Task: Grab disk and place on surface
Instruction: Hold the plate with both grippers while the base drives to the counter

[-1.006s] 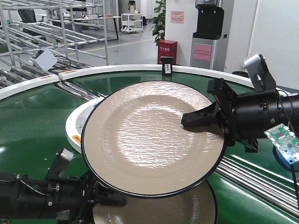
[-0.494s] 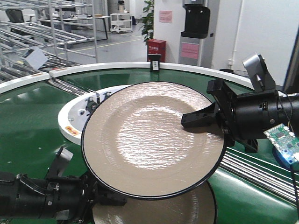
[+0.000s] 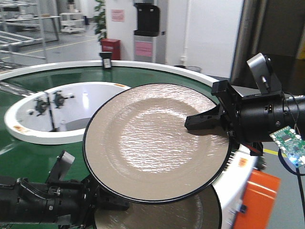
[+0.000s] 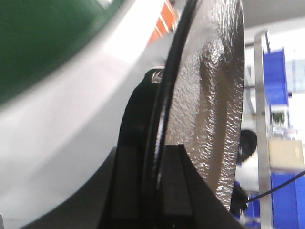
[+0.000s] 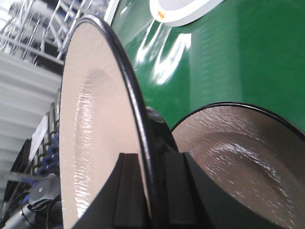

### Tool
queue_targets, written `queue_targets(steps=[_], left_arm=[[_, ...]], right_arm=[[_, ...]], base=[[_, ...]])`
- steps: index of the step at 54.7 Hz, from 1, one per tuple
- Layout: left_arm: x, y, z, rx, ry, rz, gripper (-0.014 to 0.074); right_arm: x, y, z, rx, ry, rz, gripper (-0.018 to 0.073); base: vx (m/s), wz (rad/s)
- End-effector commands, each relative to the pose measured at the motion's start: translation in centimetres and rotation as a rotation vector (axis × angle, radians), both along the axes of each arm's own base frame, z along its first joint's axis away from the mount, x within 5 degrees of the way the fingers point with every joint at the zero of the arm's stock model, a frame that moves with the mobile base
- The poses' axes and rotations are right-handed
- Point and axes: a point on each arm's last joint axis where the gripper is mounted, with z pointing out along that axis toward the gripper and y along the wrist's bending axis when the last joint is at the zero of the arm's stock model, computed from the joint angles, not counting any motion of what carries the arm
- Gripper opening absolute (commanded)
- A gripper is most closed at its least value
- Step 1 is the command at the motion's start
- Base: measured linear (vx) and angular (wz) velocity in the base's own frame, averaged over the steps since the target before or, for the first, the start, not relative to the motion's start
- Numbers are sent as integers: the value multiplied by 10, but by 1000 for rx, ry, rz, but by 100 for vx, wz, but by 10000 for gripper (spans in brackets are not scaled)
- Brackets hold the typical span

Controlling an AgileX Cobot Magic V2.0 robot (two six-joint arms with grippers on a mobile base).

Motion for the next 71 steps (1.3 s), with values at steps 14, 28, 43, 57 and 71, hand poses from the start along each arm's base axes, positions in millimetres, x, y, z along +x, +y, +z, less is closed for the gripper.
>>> queue_targets(steps=[14, 28, 43, 57, 71], left_arm=[[-6, -4, 30, -139, -29, 5, 0], [-6, -4, 30, -139, -29, 5, 1], [-6, -4, 30, -139, -29, 5, 1], [-6, -4, 30, -139, -29, 5, 1], [-6, -4, 30, -139, -29, 5, 1]], right_arm=[[-9, -1, 32, 123, -83, -32, -8], [-10, -1, 32, 122, -83, -31, -8], [-10, -1, 32, 122, -82, -30, -8], [-10, -1, 32, 122, -82, -30, -8], [-10, -1, 32, 122, -82, -30, -8]], base=[[-18, -54], [-12, -63], [-5, -65], [6, -55], [15, -48]])
